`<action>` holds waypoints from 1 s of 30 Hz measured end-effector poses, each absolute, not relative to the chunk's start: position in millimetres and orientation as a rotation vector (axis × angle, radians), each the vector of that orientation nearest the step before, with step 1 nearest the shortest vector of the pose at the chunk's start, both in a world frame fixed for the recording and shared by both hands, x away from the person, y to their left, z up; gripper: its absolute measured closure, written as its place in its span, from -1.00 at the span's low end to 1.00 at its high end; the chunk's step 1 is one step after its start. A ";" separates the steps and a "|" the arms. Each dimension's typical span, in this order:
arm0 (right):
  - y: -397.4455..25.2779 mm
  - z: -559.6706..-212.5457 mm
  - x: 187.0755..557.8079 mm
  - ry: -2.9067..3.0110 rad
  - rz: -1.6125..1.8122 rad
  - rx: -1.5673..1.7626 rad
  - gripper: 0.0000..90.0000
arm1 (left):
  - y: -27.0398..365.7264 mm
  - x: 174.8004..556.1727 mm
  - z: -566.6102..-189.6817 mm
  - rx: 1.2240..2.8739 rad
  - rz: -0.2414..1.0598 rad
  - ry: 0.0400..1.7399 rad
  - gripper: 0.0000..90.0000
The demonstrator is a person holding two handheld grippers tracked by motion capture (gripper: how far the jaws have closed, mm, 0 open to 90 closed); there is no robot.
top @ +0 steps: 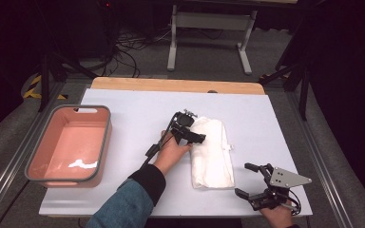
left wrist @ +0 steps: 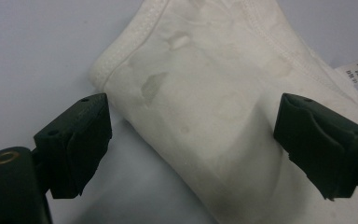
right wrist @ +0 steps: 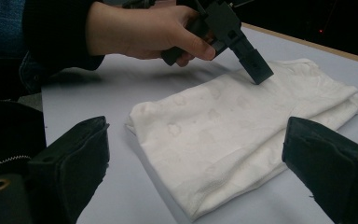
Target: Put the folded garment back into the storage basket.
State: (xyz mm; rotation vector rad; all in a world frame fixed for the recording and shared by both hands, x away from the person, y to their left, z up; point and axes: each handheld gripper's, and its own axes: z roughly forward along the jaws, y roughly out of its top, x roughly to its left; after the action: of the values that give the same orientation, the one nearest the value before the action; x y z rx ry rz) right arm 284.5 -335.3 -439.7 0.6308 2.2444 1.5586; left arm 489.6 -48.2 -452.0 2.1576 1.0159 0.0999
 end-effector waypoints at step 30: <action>-336.5 -440.1 285.1 2.248 1.575 0.636 -0.82 | -65.4 477.9 -454.1 2.257 0.202 0.979 -0.40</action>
State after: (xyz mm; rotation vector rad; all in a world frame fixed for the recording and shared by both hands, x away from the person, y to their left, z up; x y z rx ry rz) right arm 285.1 -336.5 -440.1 0.6364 2.2482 1.5746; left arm 477.9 -65.4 -454.1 2.2573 0.9786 0.2024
